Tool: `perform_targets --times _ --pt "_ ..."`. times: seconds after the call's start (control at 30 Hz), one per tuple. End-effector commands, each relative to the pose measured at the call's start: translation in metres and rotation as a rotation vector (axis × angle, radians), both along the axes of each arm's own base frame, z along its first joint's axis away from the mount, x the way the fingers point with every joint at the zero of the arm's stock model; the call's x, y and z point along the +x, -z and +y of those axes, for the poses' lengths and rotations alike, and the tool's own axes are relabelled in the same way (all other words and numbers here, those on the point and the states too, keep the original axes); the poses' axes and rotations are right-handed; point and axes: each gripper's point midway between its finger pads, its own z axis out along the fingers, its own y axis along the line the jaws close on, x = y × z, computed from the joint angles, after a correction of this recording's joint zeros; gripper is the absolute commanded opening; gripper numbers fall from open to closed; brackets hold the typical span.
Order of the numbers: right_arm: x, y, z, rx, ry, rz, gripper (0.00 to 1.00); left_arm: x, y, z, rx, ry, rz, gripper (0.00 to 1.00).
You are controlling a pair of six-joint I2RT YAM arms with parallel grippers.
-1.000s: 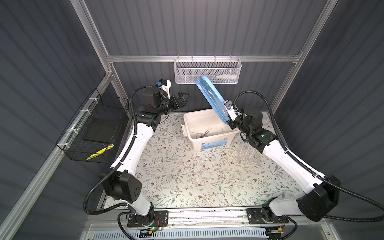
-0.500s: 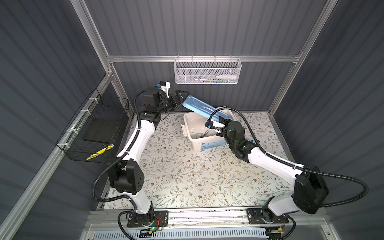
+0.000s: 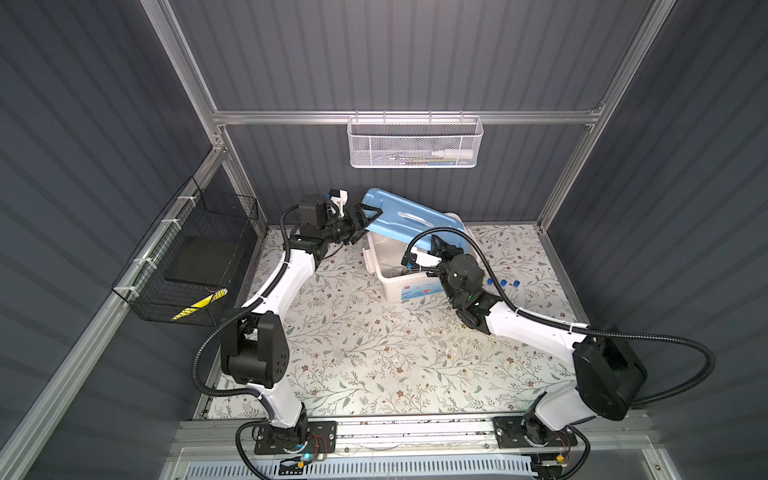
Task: Organize the chemistry lab equipment
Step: 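Raise the blue lid upright with both grippers above the white bin, then lower the blue lid onto the white bin with both grippers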
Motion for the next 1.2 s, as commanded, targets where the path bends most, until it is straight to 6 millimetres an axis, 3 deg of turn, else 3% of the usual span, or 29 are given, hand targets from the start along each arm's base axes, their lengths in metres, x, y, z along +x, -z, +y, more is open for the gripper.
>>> perform_targets --times 0.0,0.27,0.3,0.43,0.73,0.87,1.17 --pt "-0.007 -0.023 0.005 0.06 -0.023 -0.099 0.15 -0.011 -0.004 -0.003 -0.007 0.028 -0.015 0.75" --pt "-0.013 0.001 0.005 0.029 -0.043 -0.059 0.33 -0.016 0.008 -0.002 0.002 0.036 0.001 0.48" --pt "-0.014 0.005 0.005 0.025 -0.049 -0.042 0.35 -0.02 0.021 -0.001 0.008 0.037 0.028 0.45" --pt "-0.016 0.021 0.006 0.025 -0.061 0.028 0.41 -0.024 0.031 0.001 0.014 0.033 0.045 0.36" --pt "-0.009 0.048 0.0 0.043 -0.028 0.168 0.53 -0.031 0.045 0.003 -0.005 0.017 0.064 0.3" --pt "-0.008 0.041 -0.005 0.071 -0.016 0.173 0.56 -0.034 0.041 0.004 -0.014 0.012 0.043 0.28" --pt "-0.011 0.029 -0.017 0.233 -0.019 0.3 0.76 -0.037 0.034 0.008 -0.053 -0.024 0.018 0.25"
